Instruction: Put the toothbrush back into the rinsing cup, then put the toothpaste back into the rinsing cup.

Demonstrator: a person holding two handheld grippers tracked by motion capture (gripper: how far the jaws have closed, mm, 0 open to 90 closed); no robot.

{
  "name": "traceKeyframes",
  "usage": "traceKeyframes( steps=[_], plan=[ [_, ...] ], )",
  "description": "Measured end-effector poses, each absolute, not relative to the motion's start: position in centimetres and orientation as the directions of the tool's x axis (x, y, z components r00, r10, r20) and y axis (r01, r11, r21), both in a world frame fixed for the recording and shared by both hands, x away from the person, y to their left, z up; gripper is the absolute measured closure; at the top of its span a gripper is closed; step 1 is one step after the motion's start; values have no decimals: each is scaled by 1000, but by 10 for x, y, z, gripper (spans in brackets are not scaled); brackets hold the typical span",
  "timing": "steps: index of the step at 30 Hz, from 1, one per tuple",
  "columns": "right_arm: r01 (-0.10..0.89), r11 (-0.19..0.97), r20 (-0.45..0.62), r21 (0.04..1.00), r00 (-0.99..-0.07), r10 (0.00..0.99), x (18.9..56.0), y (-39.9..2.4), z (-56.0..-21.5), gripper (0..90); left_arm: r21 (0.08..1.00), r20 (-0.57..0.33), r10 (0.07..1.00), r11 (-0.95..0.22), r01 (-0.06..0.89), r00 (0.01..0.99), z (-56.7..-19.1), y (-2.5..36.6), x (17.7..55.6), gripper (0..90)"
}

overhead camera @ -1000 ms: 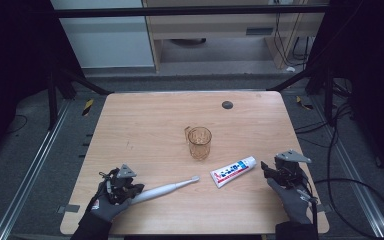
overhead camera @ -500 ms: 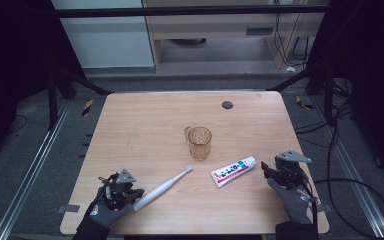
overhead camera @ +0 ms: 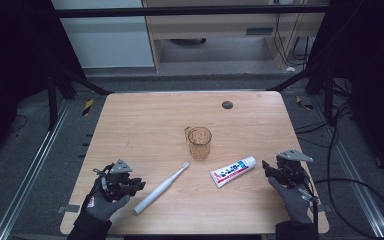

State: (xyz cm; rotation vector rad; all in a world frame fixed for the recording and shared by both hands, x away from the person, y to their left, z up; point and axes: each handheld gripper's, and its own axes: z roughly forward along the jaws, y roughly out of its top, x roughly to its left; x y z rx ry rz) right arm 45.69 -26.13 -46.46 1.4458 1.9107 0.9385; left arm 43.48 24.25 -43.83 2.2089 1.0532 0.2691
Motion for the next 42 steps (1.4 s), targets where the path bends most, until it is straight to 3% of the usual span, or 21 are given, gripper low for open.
traceKeyframes(
  steps=[18, 32, 42],
  plan=[
    [579, 177, -28, 796, -257, 966, 459, -262, -465, 416, 613, -99, 708, -510, 604, 699, -408, 222, 454, 457],
    [585, 177, -22, 792, -262, 965, 459, -263, -466, 423, 569, -86, 670, -575, 589, 737, -408, 198, 467, 438],
    [588, 191, -22, 786, -282, 959, 460, -262, -467, 433, 482, -67, 655, -639, 599, 753, -423, 172, 475, 452]
  ],
)
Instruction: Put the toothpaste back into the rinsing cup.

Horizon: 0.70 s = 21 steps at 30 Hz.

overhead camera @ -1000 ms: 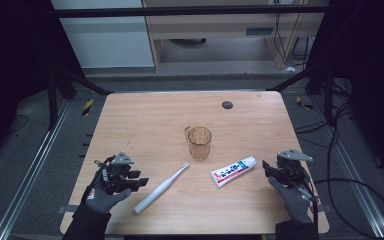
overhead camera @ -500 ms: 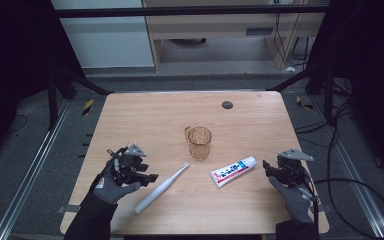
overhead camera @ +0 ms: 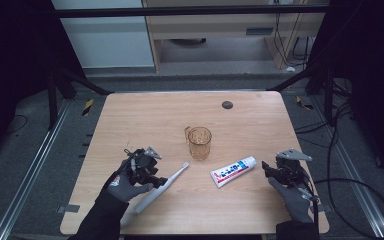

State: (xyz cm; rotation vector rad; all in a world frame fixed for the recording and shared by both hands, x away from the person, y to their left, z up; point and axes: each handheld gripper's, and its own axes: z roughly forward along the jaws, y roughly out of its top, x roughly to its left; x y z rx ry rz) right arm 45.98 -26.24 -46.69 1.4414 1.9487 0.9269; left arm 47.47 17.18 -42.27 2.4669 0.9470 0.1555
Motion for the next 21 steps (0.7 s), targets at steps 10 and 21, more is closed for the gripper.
traceKeyframes(
  steps=[10, 21],
  plan=[
    [593, 204, -29, 779, -291, 956, 461, -262, -468, 444, 384, -66, 653, -681, 623, 754, -439, 158, 482, 492],
    [600, 216, -34, 770, -299, 954, 462, -261, -470, 453, 322, -98, 651, -694, 643, 752, -449, 153, 490, 548]
  ],
)
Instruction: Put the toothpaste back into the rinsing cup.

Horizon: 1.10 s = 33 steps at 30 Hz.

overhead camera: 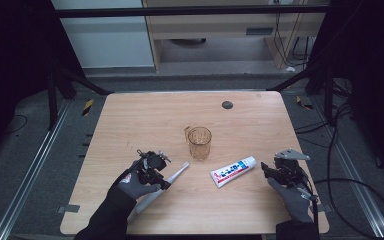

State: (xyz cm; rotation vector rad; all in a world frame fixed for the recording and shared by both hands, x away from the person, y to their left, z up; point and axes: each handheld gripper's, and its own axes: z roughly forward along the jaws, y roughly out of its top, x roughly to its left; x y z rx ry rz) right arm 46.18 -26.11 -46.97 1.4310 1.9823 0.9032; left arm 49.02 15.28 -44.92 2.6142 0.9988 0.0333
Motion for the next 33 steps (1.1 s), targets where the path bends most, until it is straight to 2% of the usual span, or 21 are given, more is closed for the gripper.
traceKeyframes(
  steps=[19, 33],
  plan=[
    [605, 213, -27, 767, -301, 953, 462, -261, -470, 456, 264, -101, 648, -714, 648, 755, -461, 145, 497, 602],
    [603, 219, -33, 767, -304, 952, 463, -261, -470, 460, 260, -96, 656, -710, 655, 749, -464, 143, 497, 662]
  ],
)
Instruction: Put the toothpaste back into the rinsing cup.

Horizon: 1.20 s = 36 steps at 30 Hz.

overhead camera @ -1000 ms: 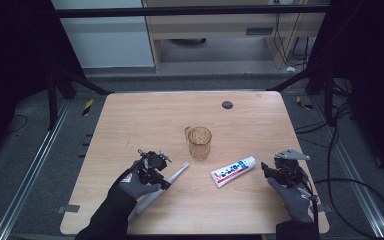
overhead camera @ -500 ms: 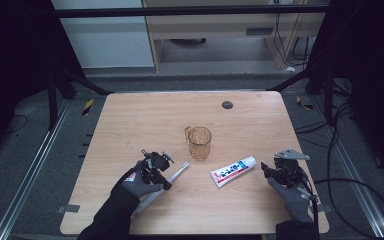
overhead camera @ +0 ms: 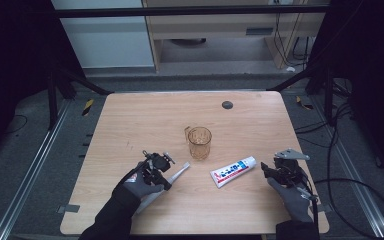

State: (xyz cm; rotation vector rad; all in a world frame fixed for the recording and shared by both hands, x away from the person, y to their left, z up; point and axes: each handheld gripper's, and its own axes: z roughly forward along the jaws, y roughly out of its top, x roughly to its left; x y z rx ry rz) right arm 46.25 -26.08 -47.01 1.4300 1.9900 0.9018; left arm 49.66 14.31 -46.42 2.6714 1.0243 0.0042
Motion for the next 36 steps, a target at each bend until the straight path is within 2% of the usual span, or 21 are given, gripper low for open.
traceKeyframes(
  steps=[14, 27, 36],
  plan=[
    [606, 213, -25, 766, -303, 953, 462, -261, -470, 462, 297, -95, 679, -678, 672, 728, -460, 148, 494, 671],
    [605, 210, -24, 768, -301, 953, 462, -262, -469, 463, 511, -54, 736, -561, 651, 675, -412, 180, 478, 672],
    [605, 211, -25, 767, -301, 953, 462, -262, -470, 463, 610, -45, 760, -493, 620, 648, -393, 190, 475, 673]
  ],
)
